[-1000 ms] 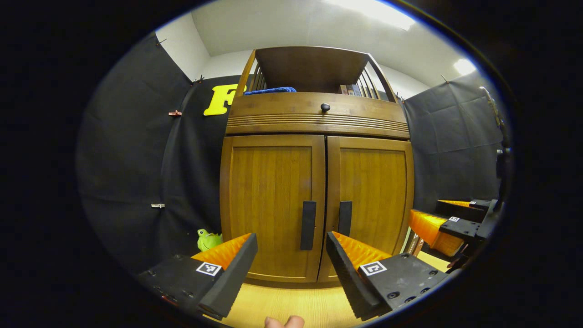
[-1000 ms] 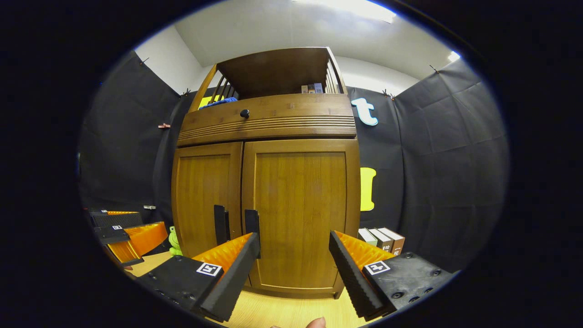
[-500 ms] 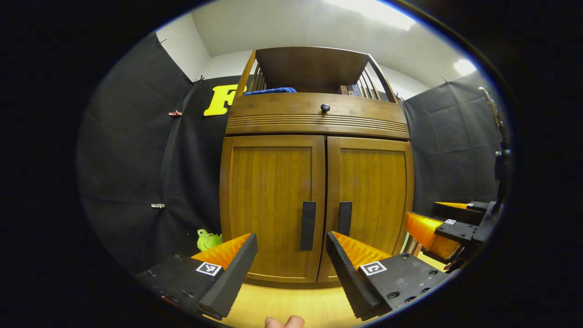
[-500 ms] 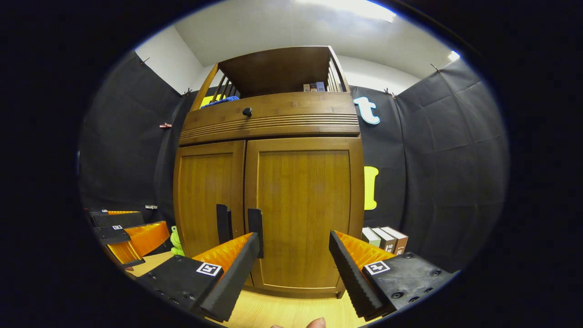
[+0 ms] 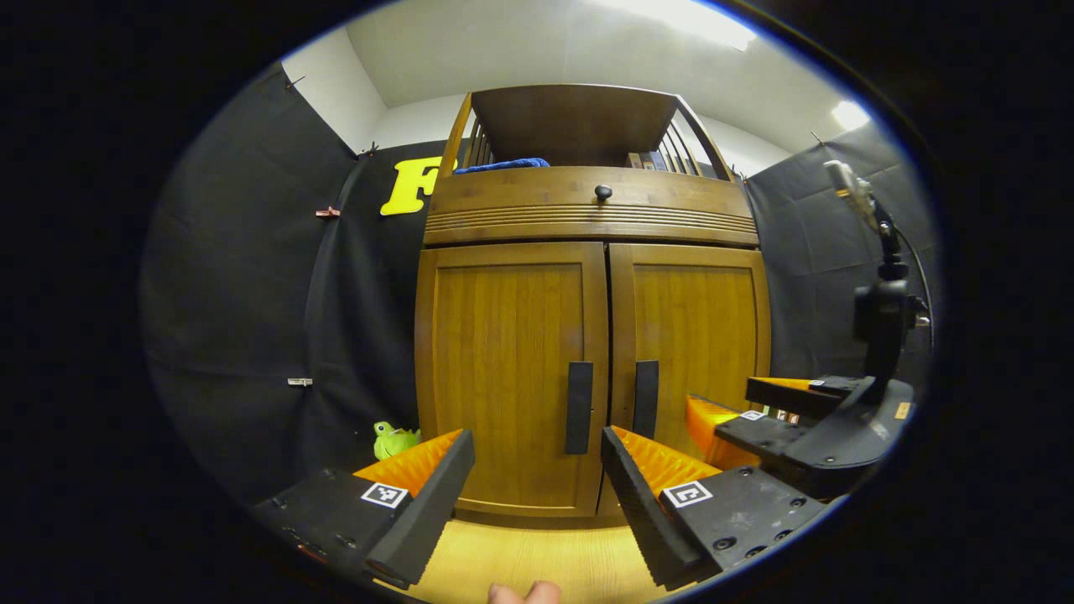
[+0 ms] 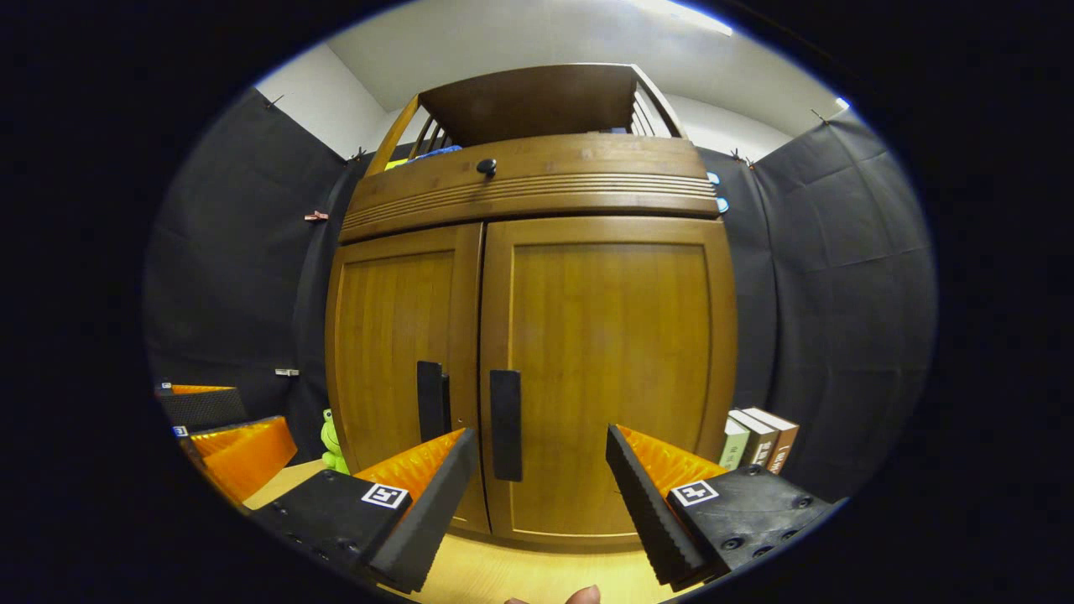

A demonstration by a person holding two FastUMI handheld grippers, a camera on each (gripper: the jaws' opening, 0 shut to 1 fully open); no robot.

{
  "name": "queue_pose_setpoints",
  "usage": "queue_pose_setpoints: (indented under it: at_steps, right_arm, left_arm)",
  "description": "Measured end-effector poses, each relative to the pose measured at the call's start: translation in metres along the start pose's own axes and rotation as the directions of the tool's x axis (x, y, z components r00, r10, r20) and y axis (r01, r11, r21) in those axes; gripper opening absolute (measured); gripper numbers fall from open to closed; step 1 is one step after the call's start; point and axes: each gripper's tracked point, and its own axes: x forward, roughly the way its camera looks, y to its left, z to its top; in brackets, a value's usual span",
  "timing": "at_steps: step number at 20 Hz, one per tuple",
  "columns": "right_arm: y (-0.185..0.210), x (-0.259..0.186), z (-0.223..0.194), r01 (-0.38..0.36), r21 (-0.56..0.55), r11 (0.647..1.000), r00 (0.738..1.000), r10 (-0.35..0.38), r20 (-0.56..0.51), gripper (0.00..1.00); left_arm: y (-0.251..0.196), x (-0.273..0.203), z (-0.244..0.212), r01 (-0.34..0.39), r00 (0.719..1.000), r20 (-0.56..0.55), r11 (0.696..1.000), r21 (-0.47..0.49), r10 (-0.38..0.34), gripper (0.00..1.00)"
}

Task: Open the right door of the double-door shoe cabinet with the right hand, and open the left door with the left hand.

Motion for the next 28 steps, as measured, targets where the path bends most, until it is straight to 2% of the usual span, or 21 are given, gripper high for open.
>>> queue_pose_setpoints:
  at_steps: [5,11,12,14,18,21,23,24,25,26,27,28]
  right_arm:
    - [0.023,0.046,-0.036,-0.036,0.009,0.999,0.998,0.037,-0.059,0.98]
    - [0.021,0.083,-0.059,0.008,0.03,1.0,0.998,-0.005,-0.069,0.98]
    - [0.021,0.087,-0.062,0.011,0.032,0.999,0.997,-0.009,-0.073,0.82]
    - [0.022,0.094,-0.062,0.025,0.045,0.999,0.997,-0.022,-0.069,0.8]
    - [0.022,0.1,-0.065,0.044,0.025,0.999,0.996,-0.042,-0.073,0.33]
    - [0.022,0.098,-0.066,0.037,0.028,0.999,0.996,-0.035,-0.085,0.26]
    - [0.024,0.093,-0.065,0.011,0.058,0.998,0.996,-0.005,-0.093,0.26]
    - [0.024,0.089,-0.066,-0.003,0.061,0.998,0.996,0.009,-0.093,0.18]
    - [0.023,0.082,-0.065,-0.019,0.056,0.998,0.995,0.024,-0.099,0.22]
    - [0.023,0.073,-0.062,-0.033,0.058,0.998,0.995,0.038,-0.096,0.18]
    - [0.024,0.065,-0.061,-0.048,0.067,0.997,0.994,0.054,-0.098,0.18]
    - [0.024,0.057,-0.059,-0.064,0.079,0.995,0.993,0.072,-0.097,0.22]
  left_arm:
    - [0.006,0.0,-0.007,0.003,1.0,-0.011,1.0,-0.008,-0.003,0.94]
    - [0.011,0.002,-0.018,0.006,0.999,-0.033,1.0,-0.022,-0.007,0.94]
    - [0.012,0.003,-0.019,0.005,0.999,-0.036,1.0,-0.02,-0.005,0.95]
    - [0.015,0.004,-0.021,0.0,0.999,-0.038,1.0,-0.022,-0.001,0.95]
    - [0.018,0.006,-0.023,-0.008,0.999,-0.048,0.999,-0.036,0.006,0.94]
    - [0.019,0.004,-0.025,-0.01,0.999,-0.054,0.999,-0.045,0.007,0.95]
    - [0.02,0.004,-0.025,-0.009,0.999,-0.053,0.998,-0.054,0.006,0.94]
    - [0.02,0.004,-0.024,-0.009,0.999,-0.052,0.998,-0.057,0.006,0.94]
    - [0.019,0.004,-0.025,-0.01,0.999,-0.054,0.998,-0.057,0.007,0.94]
    - [0.019,0.004,-0.025,-0.009,0.999,-0.054,0.998,-0.057,0.006,0.93]
    - [0.018,0.003,-0.025,-0.007,0.999,-0.052,0.998,-0.058,0.004,0.95]
    - [0.017,0.003,-0.024,-0.004,0.999,-0.05,0.998,-0.062,0.001,0.95]
